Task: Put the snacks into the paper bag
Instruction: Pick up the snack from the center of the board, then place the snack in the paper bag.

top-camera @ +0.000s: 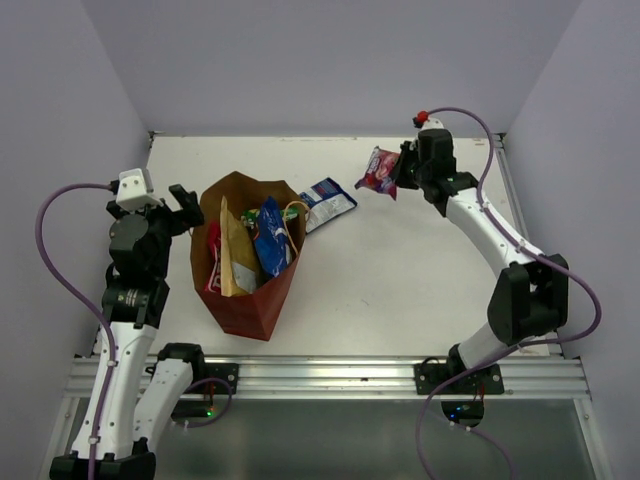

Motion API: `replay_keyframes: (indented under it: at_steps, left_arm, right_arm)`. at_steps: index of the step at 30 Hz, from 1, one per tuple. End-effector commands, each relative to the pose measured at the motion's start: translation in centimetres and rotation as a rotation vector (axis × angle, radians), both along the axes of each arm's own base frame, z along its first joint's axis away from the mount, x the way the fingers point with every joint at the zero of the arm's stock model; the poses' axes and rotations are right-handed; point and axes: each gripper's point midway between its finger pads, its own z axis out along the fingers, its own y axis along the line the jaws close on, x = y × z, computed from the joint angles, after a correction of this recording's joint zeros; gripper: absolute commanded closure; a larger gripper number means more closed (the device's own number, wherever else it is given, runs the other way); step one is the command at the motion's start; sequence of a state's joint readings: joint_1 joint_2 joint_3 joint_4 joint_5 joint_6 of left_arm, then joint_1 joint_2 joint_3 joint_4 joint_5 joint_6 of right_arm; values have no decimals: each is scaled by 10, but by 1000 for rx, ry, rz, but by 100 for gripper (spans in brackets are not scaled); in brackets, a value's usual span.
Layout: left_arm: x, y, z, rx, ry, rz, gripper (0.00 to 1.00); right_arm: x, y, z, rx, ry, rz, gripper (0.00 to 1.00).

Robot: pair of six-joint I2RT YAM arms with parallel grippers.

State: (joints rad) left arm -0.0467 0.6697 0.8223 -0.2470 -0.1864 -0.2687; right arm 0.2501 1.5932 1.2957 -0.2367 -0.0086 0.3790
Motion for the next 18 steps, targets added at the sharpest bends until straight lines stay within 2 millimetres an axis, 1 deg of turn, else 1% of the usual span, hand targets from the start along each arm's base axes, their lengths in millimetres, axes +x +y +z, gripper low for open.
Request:
replay_keyframes:
  at_steps: [1,2,3,4,5,6,8,9,10,11,12,13,14,15,16,18]
  left_arm:
    - [2,-3,16,13,-64,-13,3]
    - [2,-3,16,13,-66,-15,3]
    - [2,-3,17,13,-69,-15,3]
    - [2,-4,17,13,-69,-18,3]
    - [2,-4,17,13,-69,-18,3]
    - [2,-5,17,13,-68,-19,3]
    - [2,-5,18,13,-71,-21,3]
    - [2,-5,17,13,-69,-22,3]
    - [1,-6,17,11,-71,-24,3]
    - [1,-6,17,14,-69,-24,3]
    - [1,-6,17,14,-70,-24,3]
    - [2,-6,17,14,-69,-26,3]
    - [1,-6,17,14,-70,-26,3]
    - [1,-6,17,14,-70,-26,3]
    - [1,-7,17,14,-69,-27,3]
    - [1,-7,17,14,-72,-27,3]
  right_arm:
    - [-9,7,88,-136,-183,45,100]
    - [-10,9,95,-175,-199,63,100]
    - [-14,19,102,-190,-210,88,100]
    - [-17,24,115,-198,-230,98,100]
    - [-18,25,123,-223,-249,105,100]
    - [-22,35,136,-225,-274,127,100]
    - [-24,43,150,-247,-316,162,100]
    - [-29,55,158,-251,-339,194,100]
    - [-32,60,172,-254,-376,211,100]
    - [-34,65,178,-282,-401,238,100]
    - [-39,76,185,-314,-431,274,100]
    - [-41,83,197,-325,-469,294,100]
    - [-44,88,204,-358,-499,324,100]
    - [-49,101,208,-358,-522,364,100]
    - [-50,107,218,-355,-555,376,100]
    - [-57,119,229,-359,-597,416,100]
